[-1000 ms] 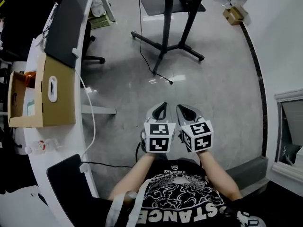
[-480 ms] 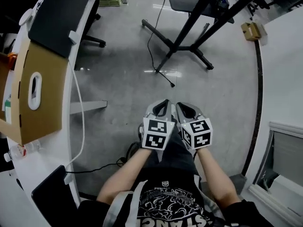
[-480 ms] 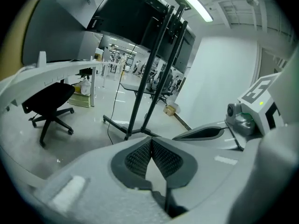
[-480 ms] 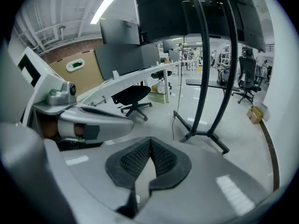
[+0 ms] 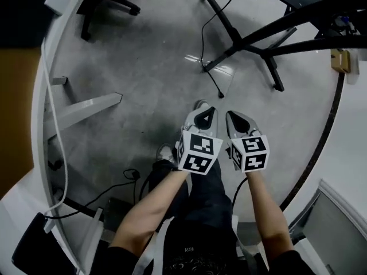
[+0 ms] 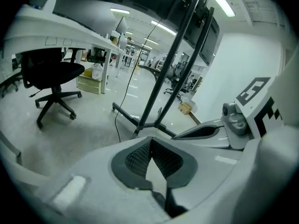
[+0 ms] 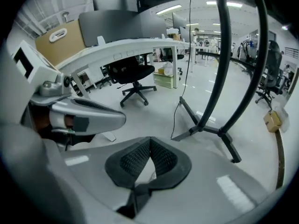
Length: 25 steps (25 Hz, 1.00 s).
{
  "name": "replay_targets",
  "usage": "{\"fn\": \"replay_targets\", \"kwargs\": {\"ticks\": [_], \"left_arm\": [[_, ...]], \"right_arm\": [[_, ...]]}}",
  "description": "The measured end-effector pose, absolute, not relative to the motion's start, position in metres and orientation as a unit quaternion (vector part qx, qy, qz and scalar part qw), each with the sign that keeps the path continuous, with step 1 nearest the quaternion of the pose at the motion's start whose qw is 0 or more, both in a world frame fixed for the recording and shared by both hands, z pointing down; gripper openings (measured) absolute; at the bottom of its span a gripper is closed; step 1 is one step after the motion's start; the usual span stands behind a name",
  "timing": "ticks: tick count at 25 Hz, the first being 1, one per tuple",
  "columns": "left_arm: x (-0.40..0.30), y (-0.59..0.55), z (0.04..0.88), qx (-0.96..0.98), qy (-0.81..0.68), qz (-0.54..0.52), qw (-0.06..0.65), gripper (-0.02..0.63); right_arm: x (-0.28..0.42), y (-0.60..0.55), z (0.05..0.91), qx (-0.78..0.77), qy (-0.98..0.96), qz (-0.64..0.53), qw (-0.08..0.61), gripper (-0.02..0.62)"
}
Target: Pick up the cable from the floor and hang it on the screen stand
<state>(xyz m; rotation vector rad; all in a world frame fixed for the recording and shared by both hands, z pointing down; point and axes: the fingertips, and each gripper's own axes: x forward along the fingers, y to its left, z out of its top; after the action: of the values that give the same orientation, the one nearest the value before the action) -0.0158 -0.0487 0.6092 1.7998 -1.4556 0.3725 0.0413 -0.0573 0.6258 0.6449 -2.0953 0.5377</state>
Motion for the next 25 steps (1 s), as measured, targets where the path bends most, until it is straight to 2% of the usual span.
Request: {"fn": "replay_targets", "kwargs": {"ticks": [15, 25], "left_arm": [[-0.041, -0.105, 0.833, 0.648, -0.602, 0.171, 0.434, -0.002], [-0.044, -0.125, 0.927, 0.66, -0.591, 0.185, 0.424, -0.002]], "right_arm": [[0.034, -0.124, 0.892, 0.173, -0.816, 0.212, 0.51, 0.014], [0.054, -0.152, 1.042, 0.136, -0.79, 0.187, 0.568, 0.034]]}}
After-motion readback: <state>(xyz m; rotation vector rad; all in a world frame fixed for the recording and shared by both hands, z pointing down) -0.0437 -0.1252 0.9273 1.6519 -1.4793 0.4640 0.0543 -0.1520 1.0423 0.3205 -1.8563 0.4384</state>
